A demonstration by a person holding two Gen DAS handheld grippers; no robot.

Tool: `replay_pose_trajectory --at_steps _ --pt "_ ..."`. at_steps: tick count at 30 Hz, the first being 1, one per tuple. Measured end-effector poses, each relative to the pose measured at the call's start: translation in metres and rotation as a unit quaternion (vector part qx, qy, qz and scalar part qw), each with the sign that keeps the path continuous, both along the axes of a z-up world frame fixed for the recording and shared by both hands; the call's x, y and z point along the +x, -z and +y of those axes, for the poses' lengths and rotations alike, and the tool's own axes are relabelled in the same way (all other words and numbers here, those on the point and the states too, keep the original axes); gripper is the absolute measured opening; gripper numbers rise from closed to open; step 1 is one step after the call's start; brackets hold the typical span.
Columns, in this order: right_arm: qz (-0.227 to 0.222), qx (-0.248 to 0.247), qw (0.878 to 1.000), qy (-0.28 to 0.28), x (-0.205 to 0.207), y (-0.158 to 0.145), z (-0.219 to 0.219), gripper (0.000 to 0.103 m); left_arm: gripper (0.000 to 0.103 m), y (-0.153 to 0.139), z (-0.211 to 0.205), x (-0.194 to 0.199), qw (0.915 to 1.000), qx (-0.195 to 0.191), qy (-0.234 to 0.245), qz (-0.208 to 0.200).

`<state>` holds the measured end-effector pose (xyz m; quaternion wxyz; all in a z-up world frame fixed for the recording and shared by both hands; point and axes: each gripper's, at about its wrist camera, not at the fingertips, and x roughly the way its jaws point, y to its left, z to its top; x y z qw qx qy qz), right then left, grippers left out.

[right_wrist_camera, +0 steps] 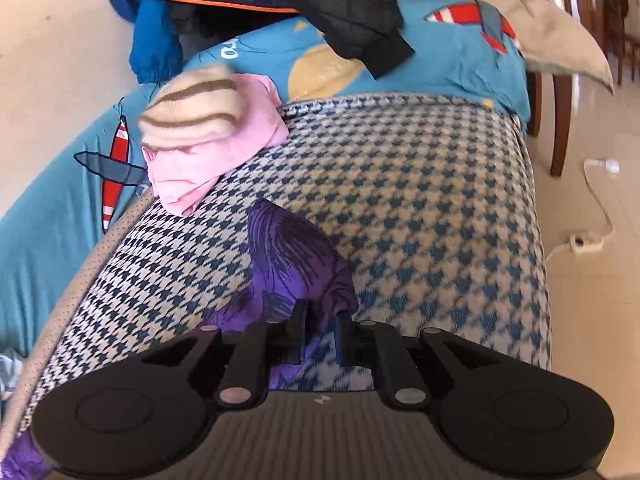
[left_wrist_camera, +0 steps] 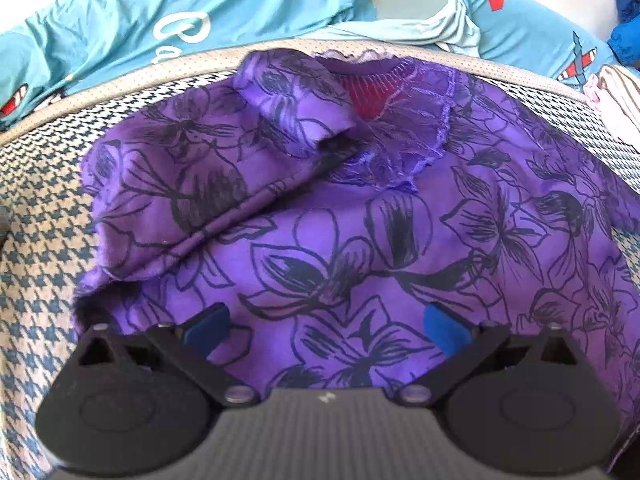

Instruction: Fold clothes

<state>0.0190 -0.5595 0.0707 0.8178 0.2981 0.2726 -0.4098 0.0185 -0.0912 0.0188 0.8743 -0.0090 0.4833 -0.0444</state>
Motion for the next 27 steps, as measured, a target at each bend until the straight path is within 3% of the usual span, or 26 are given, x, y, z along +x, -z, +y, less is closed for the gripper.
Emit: replay_pose_trajectory --at_steps 3,6,10,14,17,21,27 --pt "0.007 -0.012 1.000 0.007 -0.008 -0.002 0.007 0.015 0.103 -0.002 0.005 -0.001 0.9999 0.007 -0.007 -0.006" --pt "0.012 -0.022 0.999 0.046 -0.012 -0.004 0.004 0.029 0.103 -0.005 0.013 -0.003 0.9999 0.006 -0.013 -0.009" --pt "-0.006 -0.040 0.998 0.040 -0.015 -0.010 0.004 0.029 0.103 -0.007 0.023 -0.004 0.9996 0.009 -0.025 -0.013" --pt "-0.046 -0.054 0.997 -0.039 -0.007 -0.017 0.018 0.029 0.103 -0.007 0.031 -0.003 0.9992 0.008 -0.037 -0.009" --pt "-0.058 -0.031 0.990 -0.126 0.009 -0.013 0.031 0.029 0.103 -0.006 0.032 -0.001 0.9992 0.004 -0.040 -0.006" --pt "-0.066 -0.002 0.969 -0.236 0.029 -0.006 0.054 0.029 0.103 -0.005 0.028 -0.001 0.9993 0.007 -0.035 -0.007" --pt "-0.065 -0.028 0.932 -0.357 0.044 -0.001 0.098 0.029 0.103 -0.004 0.027 0.001 0.9993 0.009 -0.034 -0.007"
